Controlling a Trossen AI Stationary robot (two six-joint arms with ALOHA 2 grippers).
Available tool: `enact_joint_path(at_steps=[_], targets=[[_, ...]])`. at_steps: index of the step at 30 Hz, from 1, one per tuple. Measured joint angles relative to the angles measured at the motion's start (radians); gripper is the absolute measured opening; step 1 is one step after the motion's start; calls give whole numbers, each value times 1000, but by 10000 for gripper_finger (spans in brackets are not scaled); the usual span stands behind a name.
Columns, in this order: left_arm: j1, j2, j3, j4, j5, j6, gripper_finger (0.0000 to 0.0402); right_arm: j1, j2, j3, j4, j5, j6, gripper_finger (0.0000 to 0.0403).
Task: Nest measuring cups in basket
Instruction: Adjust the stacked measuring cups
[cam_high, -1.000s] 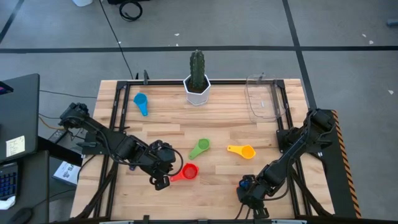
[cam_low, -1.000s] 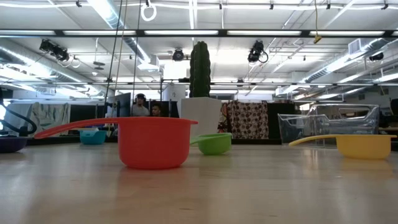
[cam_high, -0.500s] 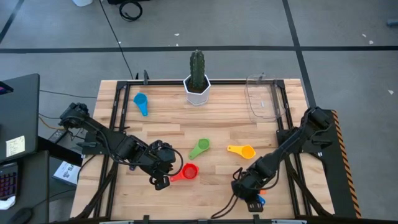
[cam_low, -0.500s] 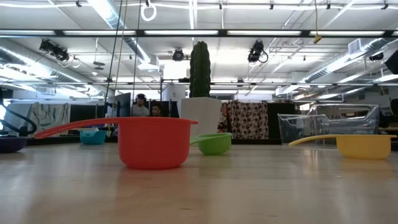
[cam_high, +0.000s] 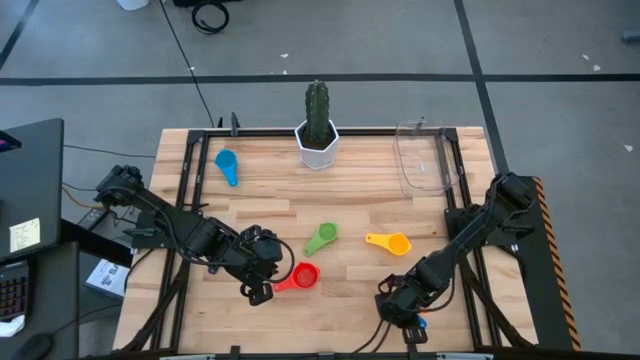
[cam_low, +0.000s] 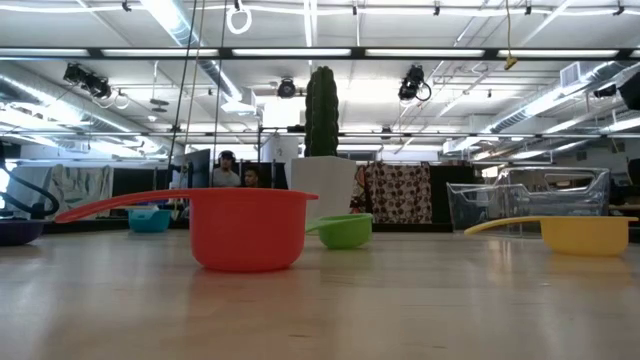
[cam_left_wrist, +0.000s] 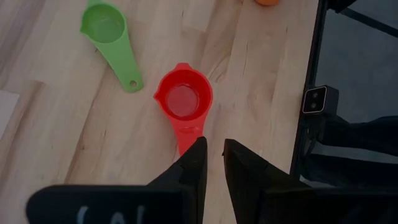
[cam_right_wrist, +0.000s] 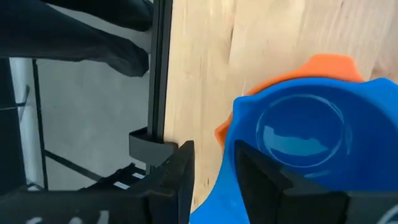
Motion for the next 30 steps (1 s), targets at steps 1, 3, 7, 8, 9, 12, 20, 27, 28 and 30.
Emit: enact_joint_path(at_steps=[1,3,7,8,9,12,20,27,28,30], targets=[[0,0,0,0,0,0,59,2,0,0,-1,2,0,118],[0,0,0,0,0,0,59,7,0,0,-7,18,-3,118],[0,0,0,0,0,0,59,14,1,0,-24,70,-37,118],[0,0,0,0,0,0,59,15,1,0,-29,81,-46,118],[0,0,0,0,0,0,59,15,1,0,-34,85,-51,118],[0,0,0,0,0,0,59,15,1,0,-37,87,-50,118],[0,0,0,0,0,-2,59,15,2,0,-35,51,-48,118],[0,0,0,0,0,-1,59,19,2,0,-35,82,-73,118],[0,0,0,0,0,-2,59,19,2,0,-34,82,-75,118],[0,0,0,0,0,-2,59,20,2,0,-34,77,-77,118]])
